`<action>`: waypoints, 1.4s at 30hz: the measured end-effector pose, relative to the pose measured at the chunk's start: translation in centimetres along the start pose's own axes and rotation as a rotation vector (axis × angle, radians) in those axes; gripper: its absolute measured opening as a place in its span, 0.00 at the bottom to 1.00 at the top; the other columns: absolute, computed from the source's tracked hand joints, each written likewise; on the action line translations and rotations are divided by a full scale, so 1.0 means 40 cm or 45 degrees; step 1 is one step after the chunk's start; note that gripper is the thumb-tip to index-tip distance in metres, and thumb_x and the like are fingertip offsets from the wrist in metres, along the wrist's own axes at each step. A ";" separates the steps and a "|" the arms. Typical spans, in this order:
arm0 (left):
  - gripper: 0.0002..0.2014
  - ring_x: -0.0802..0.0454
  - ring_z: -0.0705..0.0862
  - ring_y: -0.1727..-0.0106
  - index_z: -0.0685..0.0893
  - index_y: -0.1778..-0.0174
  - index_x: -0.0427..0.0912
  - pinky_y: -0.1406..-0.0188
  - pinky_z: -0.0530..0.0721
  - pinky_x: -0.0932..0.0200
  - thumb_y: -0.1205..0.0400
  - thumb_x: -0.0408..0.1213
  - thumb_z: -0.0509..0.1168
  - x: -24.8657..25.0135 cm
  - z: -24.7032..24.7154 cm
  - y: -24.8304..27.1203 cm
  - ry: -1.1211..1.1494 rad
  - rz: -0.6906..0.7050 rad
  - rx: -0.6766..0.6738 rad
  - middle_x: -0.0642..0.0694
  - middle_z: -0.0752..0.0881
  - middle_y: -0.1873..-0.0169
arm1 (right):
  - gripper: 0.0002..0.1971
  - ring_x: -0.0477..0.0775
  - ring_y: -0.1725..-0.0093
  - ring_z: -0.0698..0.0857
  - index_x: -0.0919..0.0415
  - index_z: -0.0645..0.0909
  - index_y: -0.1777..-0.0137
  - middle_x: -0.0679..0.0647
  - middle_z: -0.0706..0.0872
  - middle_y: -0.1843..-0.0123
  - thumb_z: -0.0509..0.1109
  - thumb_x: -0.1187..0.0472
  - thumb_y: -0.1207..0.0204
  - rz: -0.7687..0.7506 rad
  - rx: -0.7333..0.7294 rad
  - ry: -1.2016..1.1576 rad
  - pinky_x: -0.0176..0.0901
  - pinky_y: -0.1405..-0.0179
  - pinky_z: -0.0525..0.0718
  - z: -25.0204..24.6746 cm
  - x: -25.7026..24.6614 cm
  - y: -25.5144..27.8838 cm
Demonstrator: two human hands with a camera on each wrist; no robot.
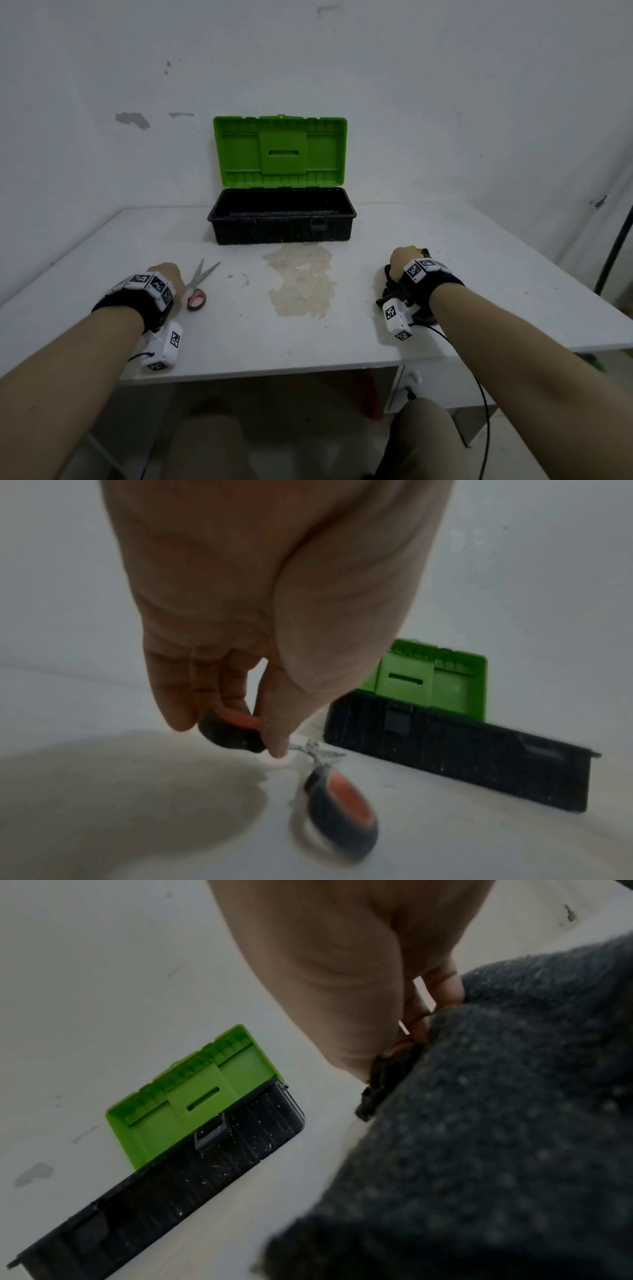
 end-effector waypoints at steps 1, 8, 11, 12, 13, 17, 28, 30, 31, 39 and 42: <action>0.15 0.41 0.84 0.33 0.84 0.34 0.30 0.40 0.80 0.56 0.13 0.35 0.62 0.020 -0.004 -0.006 -0.077 0.068 -0.021 0.35 0.86 0.35 | 0.10 0.60 0.74 0.86 0.61 0.80 0.71 0.58 0.86 0.73 0.69 0.56 0.35 -0.015 0.014 0.011 0.50 0.67 0.90 -0.008 -0.007 0.019; 0.10 0.43 0.85 0.65 0.82 0.58 0.33 0.67 0.83 0.58 0.14 0.30 0.59 0.188 -0.007 0.063 0.387 0.278 -0.198 0.37 0.86 0.62 | 0.14 0.66 0.39 0.78 0.59 0.82 0.43 0.60 0.81 0.39 0.60 0.55 0.21 -0.042 0.307 -0.135 0.56 0.38 0.76 -0.102 -0.010 0.103; 0.14 0.50 0.72 0.80 0.75 0.67 0.36 0.80 0.69 0.65 0.18 0.18 0.52 0.299 0.036 0.129 0.810 0.312 -0.376 0.40 0.78 0.75 | 0.13 0.63 0.46 0.80 0.55 0.81 0.53 0.58 0.85 0.45 0.58 0.51 0.22 -0.064 0.283 -0.350 0.53 0.40 0.75 -0.122 0.019 0.122; 0.14 0.51 0.70 0.80 0.74 0.66 0.37 0.81 0.67 0.66 0.20 0.17 0.52 0.340 0.047 0.158 0.871 0.354 -0.408 0.40 0.77 0.77 | 0.14 0.63 0.48 0.80 0.56 0.80 0.53 0.59 0.85 0.45 0.57 0.49 0.22 -0.051 0.222 -0.374 0.52 0.42 0.75 -0.116 0.035 0.126; 0.12 0.52 0.68 0.79 0.74 0.63 0.37 0.80 0.64 0.65 0.21 0.17 0.53 0.380 0.061 0.178 0.912 0.422 -0.415 0.41 0.76 0.76 | 0.16 0.63 0.48 0.81 0.58 0.81 0.53 0.60 0.85 0.44 0.57 0.49 0.22 -0.041 0.166 -0.393 0.51 0.45 0.76 -0.105 0.052 0.125; 0.10 0.55 0.62 0.79 0.71 0.58 0.41 0.83 0.55 0.67 0.19 0.23 0.51 0.512 0.148 0.249 1.246 0.536 -0.615 0.45 0.72 0.75 | 0.15 0.63 0.43 0.83 0.58 0.81 0.43 0.59 0.84 0.37 0.59 0.49 0.20 -0.009 0.165 -0.350 0.51 0.45 0.80 -0.093 0.100 0.128; 0.10 0.57 0.64 0.79 0.79 0.55 0.40 0.85 0.60 0.66 0.11 0.41 0.63 0.652 0.253 0.294 1.242 0.673 -0.746 0.50 0.73 0.76 | 0.08 0.57 0.53 0.87 0.53 0.90 0.58 0.51 0.90 0.58 0.71 0.53 0.24 -0.043 0.226 -0.215 0.53 0.41 0.80 -0.078 0.086 0.072; 0.11 0.57 0.65 0.80 0.81 0.52 0.37 0.85 0.61 0.66 0.11 0.42 0.62 0.648 0.247 0.291 1.239 0.709 -0.718 0.48 0.76 0.72 | 0.09 0.56 0.53 0.87 0.53 0.89 0.59 0.51 0.90 0.57 0.71 0.50 0.24 -0.073 0.311 -0.468 0.50 0.45 0.83 -0.108 0.090 0.080; 0.12 0.57 0.66 0.80 0.82 0.51 0.36 0.84 0.62 0.66 0.11 0.42 0.62 0.642 0.243 0.286 1.243 0.720 -0.687 0.47 0.77 0.68 | 0.09 0.56 0.53 0.86 0.52 0.87 0.59 0.51 0.89 0.57 0.71 0.49 0.24 -0.108 0.362 -0.631 0.48 0.48 0.83 -0.125 0.089 0.085; 0.13 0.55 0.64 0.77 0.85 0.56 0.35 0.78 0.61 0.61 0.11 0.39 0.62 0.581 0.207 0.260 1.333 0.770 -0.561 0.48 0.73 0.72 | 0.13 0.53 0.66 0.80 0.52 0.70 0.53 0.52 0.82 0.62 0.51 0.46 0.14 -0.460 0.480 -1.252 0.55 0.60 0.82 -0.190 -0.030 0.185; 0.10 0.55 0.64 0.77 0.87 0.57 0.36 0.78 0.61 0.62 0.14 0.37 0.67 0.562 0.202 0.252 1.339 0.789 -0.519 0.50 0.73 0.74 | 0.13 0.51 0.69 0.76 0.55 0.69 0.51 0.53 0.78 0.62 0.54 0.45 0.16 -0.544 0.245 -1.370 0.51 0.66 0.78 -0.172 -0.099 0.220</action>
Point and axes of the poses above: each hand's wrist, its own y-axis away from the middle knuckle, its own z-axis out of the palm, x = y × z, the point moved 8 cm from there along -y, towards the middle knuckle
